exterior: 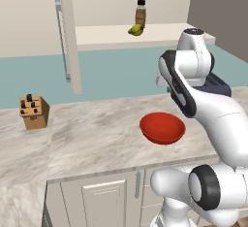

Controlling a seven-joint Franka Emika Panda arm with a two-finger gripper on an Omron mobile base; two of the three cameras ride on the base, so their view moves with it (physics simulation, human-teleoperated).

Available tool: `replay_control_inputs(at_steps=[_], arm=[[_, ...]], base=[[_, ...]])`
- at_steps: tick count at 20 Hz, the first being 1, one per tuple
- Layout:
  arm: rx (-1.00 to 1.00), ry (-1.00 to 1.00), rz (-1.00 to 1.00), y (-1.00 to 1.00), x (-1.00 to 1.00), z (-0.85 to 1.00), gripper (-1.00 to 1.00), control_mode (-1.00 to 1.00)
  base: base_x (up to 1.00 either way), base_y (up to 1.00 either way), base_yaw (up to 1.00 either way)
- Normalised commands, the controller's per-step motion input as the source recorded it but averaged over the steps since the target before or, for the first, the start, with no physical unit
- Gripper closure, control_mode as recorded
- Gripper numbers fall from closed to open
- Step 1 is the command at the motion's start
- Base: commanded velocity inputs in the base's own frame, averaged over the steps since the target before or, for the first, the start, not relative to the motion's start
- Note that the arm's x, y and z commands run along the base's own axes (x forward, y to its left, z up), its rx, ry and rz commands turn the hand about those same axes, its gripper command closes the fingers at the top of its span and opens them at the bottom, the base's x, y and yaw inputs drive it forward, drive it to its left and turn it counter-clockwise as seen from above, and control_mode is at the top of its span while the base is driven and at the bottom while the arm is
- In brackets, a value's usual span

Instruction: Open the cabinet. Pick the pear and mango from the cabinet and place them into the bowl. Then close the cabinet.

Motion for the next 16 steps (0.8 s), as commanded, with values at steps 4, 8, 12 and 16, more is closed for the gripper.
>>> replay_control_inputs(at_steps=[4,8,12,16], arm=[[0.0,0.0,0.0,0.0,0.05,-0.45,1.0,-1.0],[0.0,0.0,0.0,0.0,0.0,-0.37,1.0,-1.0],[0.0,0.0,0.0,0.0,0.0,-0.35,1.0,-1.0],[0.0,0.0,0.0,0.0,0.05,-0.37,1.0,-1.0]], base=[[0.0,0.0,0.0],[0.0,0.0,0.0],[0.0,0.0,0.0],[0.0,0.0,0.0]])
